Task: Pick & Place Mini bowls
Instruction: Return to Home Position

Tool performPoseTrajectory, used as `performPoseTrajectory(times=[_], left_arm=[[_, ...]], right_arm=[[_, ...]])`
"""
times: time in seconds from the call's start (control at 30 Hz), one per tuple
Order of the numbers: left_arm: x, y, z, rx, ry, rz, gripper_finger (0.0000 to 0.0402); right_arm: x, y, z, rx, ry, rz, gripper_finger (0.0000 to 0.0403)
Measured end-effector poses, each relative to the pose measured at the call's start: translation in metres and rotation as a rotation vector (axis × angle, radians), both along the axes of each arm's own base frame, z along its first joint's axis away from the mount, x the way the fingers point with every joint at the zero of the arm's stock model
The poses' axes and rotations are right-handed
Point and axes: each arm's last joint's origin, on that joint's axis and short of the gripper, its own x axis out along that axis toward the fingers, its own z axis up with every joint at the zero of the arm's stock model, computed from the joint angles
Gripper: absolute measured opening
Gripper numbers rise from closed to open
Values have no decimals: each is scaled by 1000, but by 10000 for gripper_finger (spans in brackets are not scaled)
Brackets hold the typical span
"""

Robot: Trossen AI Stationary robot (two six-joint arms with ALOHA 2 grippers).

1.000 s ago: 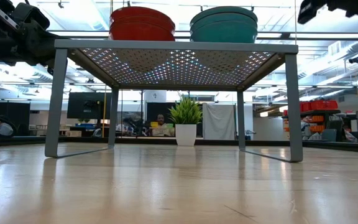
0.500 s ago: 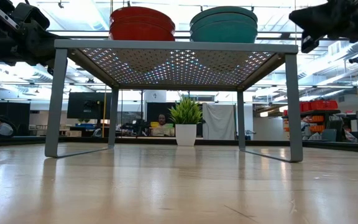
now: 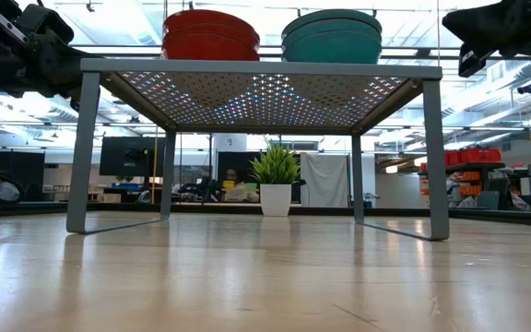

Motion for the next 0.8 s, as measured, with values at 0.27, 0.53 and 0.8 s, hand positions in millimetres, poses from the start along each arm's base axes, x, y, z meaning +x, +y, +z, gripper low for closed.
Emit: performPoseTrajectory(times=[0.27,0.53,0.8], left_arm=[[0,0,0,0,0,0,32],[0,0,0,0,0,0,32],[0,0,0,0,0,0,32]], right_arm=[[-3,1,-10,3,20,9,29],[6,4,-39,40,2,55,29],[10,3,-52,48,44,36,29]])
